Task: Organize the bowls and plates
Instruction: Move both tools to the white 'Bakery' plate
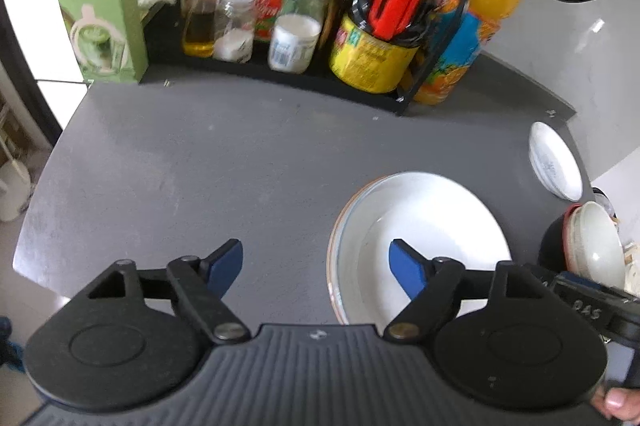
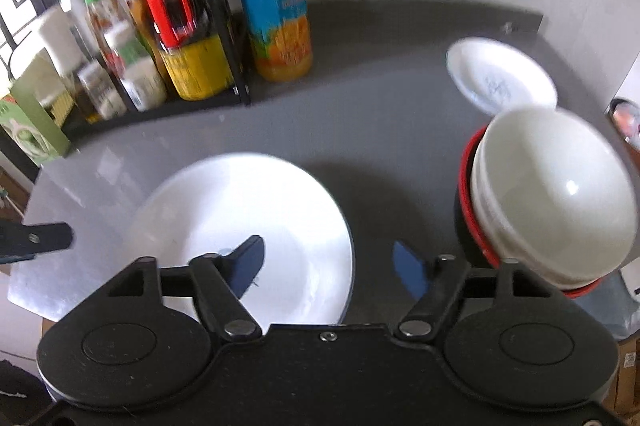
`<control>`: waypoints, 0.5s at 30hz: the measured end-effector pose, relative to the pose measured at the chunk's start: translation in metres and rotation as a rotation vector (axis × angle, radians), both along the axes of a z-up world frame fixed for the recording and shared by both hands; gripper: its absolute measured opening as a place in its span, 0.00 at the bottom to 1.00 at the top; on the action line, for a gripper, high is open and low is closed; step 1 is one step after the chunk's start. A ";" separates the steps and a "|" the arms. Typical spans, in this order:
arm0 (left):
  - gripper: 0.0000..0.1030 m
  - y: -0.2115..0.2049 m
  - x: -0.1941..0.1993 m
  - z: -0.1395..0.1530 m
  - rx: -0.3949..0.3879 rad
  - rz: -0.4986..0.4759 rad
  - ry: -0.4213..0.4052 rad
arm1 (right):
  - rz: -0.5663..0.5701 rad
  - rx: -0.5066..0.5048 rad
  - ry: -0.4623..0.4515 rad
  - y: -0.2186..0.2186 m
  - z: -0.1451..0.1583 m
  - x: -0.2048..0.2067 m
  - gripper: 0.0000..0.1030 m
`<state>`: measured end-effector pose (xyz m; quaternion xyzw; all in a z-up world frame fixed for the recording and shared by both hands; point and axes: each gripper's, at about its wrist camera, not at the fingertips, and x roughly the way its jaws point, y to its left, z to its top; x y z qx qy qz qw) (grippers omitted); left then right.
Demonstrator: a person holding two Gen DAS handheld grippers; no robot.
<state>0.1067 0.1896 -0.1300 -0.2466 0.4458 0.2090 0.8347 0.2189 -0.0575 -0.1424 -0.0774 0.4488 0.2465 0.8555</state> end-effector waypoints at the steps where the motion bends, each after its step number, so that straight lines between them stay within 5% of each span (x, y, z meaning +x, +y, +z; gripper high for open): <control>1: 0.78 -0.001 0.002 0.004 0.002 -0.009 -0.002 | -0.002 0.006 -0.014 0.000 0.009 -0.002 0.81; 4: 0.79 -0.007 0.006 0.017 0.018 -0.042 -0.024 | 0.005 0.018 -0.068 0.000 0.033 -0.007 0.93; 15: 0.83 -0.025 0.031 0.047 0.082 -0.107 -0.067 | -0.046 0.046 -0.122 -0.018 0.071 -0.002 0.98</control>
